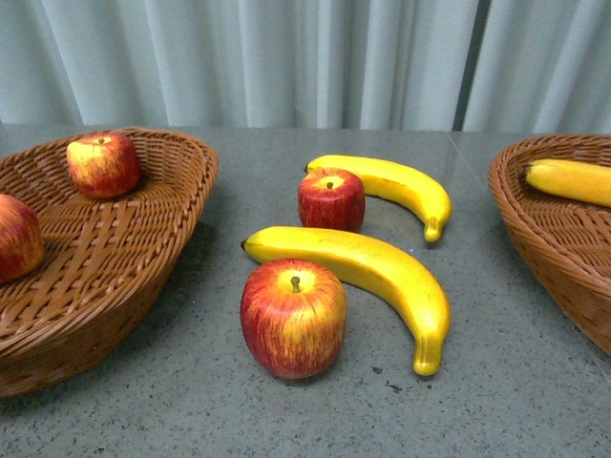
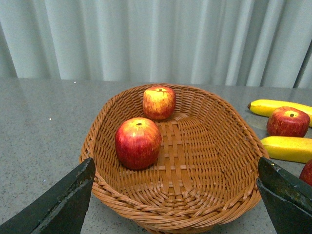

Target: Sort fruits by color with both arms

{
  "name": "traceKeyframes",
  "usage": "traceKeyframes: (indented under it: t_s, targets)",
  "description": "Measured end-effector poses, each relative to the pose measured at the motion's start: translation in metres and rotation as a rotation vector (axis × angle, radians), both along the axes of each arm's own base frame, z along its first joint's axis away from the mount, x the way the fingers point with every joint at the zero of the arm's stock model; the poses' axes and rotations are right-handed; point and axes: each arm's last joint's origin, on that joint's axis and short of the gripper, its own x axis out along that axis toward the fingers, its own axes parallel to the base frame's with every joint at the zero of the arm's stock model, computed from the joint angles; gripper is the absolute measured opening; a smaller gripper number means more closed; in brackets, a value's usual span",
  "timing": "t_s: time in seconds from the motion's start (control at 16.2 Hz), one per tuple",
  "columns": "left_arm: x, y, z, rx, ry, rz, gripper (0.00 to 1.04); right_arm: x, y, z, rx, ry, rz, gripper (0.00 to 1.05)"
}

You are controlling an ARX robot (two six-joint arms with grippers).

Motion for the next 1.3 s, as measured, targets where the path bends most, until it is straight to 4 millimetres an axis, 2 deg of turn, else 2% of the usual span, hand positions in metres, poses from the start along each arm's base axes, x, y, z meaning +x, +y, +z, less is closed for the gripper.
traceKeyframes:
  t_s: [0.68, 0.74, 0.8, 0.86, 0.93, 0.99, 1.05, 1.11, 1.17, 1.3]
  targets:
    - [0.0, 0.0, 0.0, 0.0, 0.0, 0.0, 0.98, 0.0, 0.0, 0.0, 0.0, 0.0, 0.0, 0.98]
    - [0.0, 0.0, -0.002, -0.007, 0.04, 0.022, 0.98, 0.0, 0.0, 0.0, 0.0, 0.0, 0.0, 0.98]
    - [0.002, -0.004, 0.001, 0.006, 0.278, 0.181, 0.98, 0.0, 0.0, 0.0, 0.002, 0.0, -0.002, 0.98]
    - [0.014, -0.005, 0.016, 0.042, 0.298, 0.311, 0.98, 0.0, 0.0, 0.0, 0.0, -0.002, 0.004, 0.98]
    - [0.029, 0.004, 0.037, 0.049, 0.228, 0.428, 0.98, 0.0, 0.0, 0.0, 0.0, 0.0, -0.002, 0.98]
    - [0.053, 0.012, 0.065, 0.071, 0.144, 0.421, 0.98, 0.0, 0.0, 0.0, 0.0, -0.001, 0.0, 0.98]
    - [0.086, 0.006, 0.088, 0.112, 0.101, 0.28, 0.98, 0.0, 0.0, 0.0, 0.0, -0.001, 0.0, 0.98]
    - [0.117, -0.007, 0.096, 0.16, 0.137, 0.127, 0.98, 0.0, 0.0, 0.0, 0.0, -0.001, 0.0, 0.98]
    - [0.149, -0.028, 0.091, 0.211, 0.232, -0.048, 0.98, 0.0, 0.0, 0.0, 0.0, 0.0, 0.0, 0.98]
    - [0.184, -0.08, 0.08, 0.271, 0.341, -0.34, 0.98, 0.0, 0.0, 0.0, 0.0, -0.001, 0.0, 0.98]
